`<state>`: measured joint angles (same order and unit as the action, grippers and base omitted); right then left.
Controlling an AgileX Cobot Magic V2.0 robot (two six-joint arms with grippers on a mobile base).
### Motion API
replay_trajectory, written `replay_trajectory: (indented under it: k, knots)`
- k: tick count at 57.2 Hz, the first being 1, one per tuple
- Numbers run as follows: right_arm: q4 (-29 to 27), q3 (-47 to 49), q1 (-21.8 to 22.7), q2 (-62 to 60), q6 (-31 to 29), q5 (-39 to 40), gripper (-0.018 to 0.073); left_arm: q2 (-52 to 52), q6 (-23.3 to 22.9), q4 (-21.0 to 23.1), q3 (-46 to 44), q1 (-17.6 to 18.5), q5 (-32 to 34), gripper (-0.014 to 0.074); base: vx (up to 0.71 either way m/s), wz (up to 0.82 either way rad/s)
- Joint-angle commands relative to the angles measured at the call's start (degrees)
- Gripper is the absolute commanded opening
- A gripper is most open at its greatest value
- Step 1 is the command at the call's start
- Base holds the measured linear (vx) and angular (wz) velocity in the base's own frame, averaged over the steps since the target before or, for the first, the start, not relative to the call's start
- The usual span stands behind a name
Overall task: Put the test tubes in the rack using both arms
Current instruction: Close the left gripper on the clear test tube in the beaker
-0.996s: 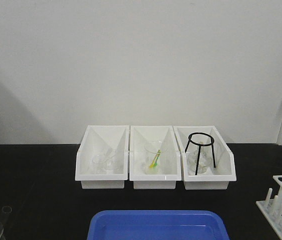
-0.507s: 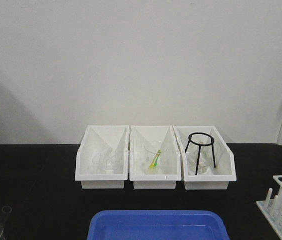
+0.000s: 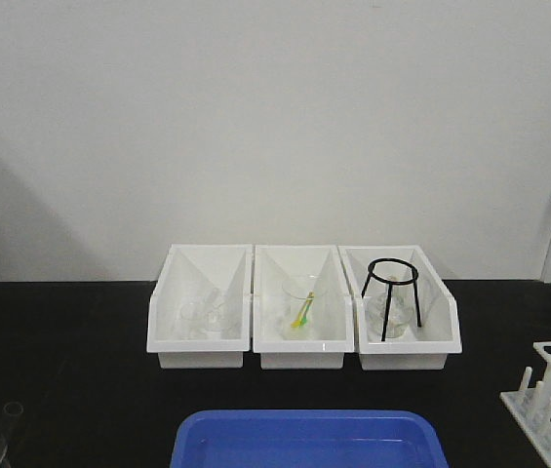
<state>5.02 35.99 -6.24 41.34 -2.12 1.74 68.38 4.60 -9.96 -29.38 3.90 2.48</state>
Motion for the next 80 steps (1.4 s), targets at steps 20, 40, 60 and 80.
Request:
replay_trajectory:
  k: [20,40,60,80]
  knots:
    - [0.7,2.1,-0.2,0.0,-0.5,5.3,0.0491,1.4,-0.9,-1.4,-2.0,0.1,11.3,0.0573,0.0,0.0]
    - [0.7,2.1,-0.2,0.0,-1.0,5.3,0.0491,1.4,-2.8,-1.5,8.2,3.0,27.4,0.0573,0.0,0.0]
    - [0.7,2.1,-0.2,0.0,-1.0,5.3,0.0491,3.4,1.3,-0.9,9.9,2.9,33.8,0.0573,0.0,0.0]
    - [0.7,2.1,-0.2,0.0,-1.0,4.8,0.0491,10.8,3.7,5.1,9.9,2.9,44.0,0.0573,0.0,0.0]
